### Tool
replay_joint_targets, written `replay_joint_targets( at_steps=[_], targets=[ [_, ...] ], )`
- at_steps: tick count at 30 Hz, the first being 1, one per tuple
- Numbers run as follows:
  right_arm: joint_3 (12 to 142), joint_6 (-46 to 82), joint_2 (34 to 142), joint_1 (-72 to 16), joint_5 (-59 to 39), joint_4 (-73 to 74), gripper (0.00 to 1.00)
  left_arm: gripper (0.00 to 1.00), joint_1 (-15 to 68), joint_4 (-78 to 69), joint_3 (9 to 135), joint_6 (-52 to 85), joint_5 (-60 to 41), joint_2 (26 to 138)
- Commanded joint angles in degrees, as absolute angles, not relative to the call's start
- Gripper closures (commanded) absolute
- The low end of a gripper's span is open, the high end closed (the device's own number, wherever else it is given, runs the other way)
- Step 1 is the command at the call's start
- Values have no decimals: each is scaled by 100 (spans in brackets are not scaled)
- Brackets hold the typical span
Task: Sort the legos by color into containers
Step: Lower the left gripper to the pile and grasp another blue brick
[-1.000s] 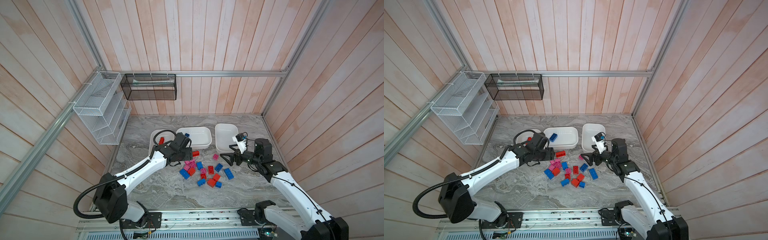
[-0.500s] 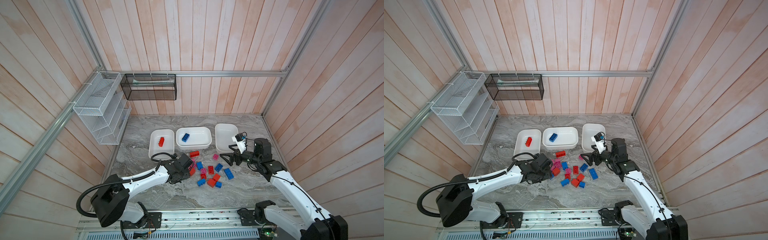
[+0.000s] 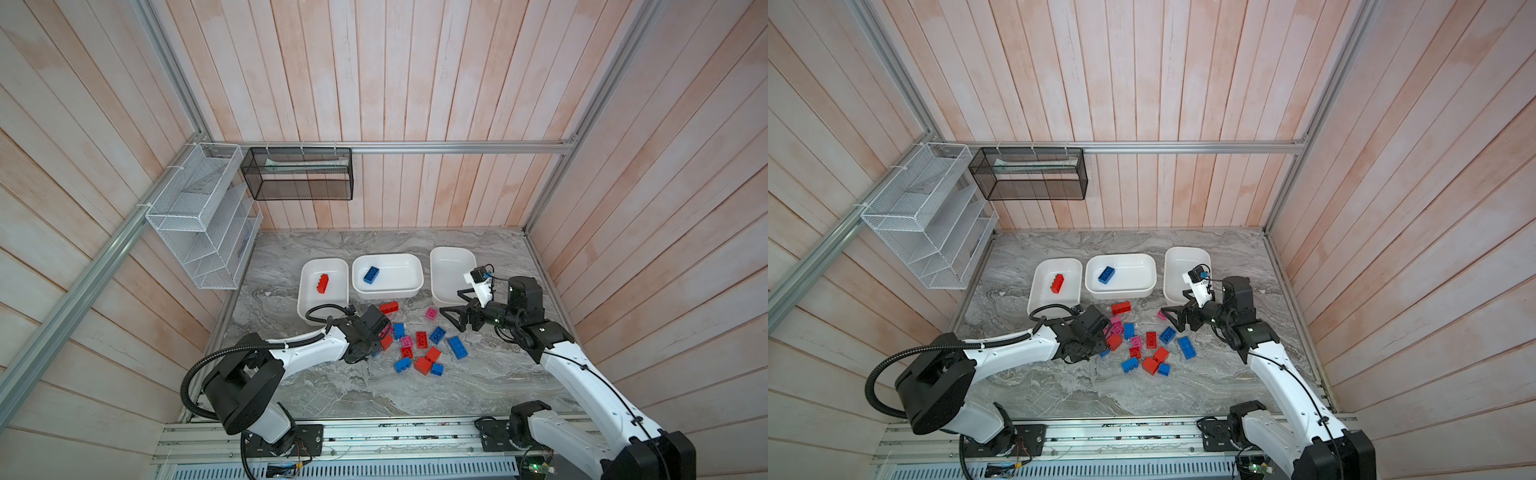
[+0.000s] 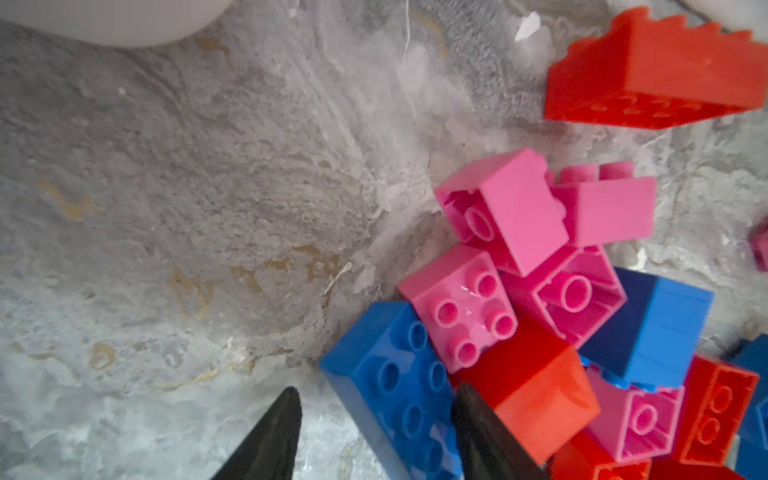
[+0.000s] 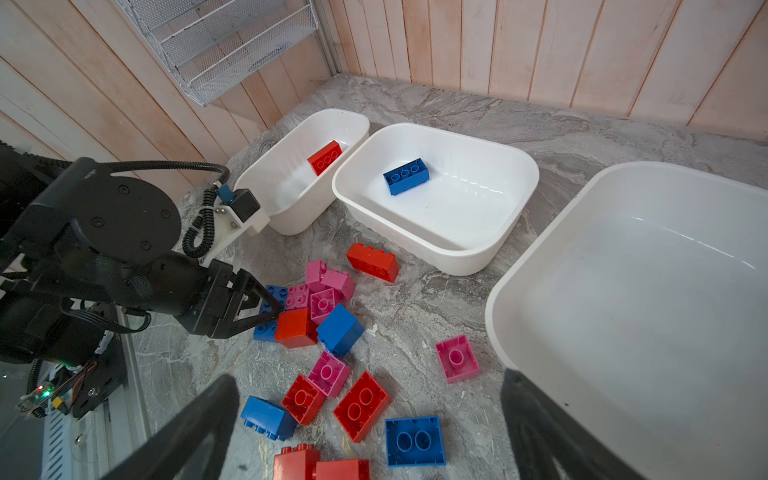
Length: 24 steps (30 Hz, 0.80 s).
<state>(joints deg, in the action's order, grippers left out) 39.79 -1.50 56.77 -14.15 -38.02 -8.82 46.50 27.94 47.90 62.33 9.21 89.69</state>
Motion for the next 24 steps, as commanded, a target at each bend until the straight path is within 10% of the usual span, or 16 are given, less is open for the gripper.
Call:
replay_joint_targets(
  at_steps=[1,24],
  targets=[
    [3911,-141,5614,-1398,-3817,-857,2,39,4636,2699,4816,6155,872,9087],
    [3842,-123,5546,-1389,-3745,-817,2,77,4588,3318,4846,5583,1176,9203]
  ],
)
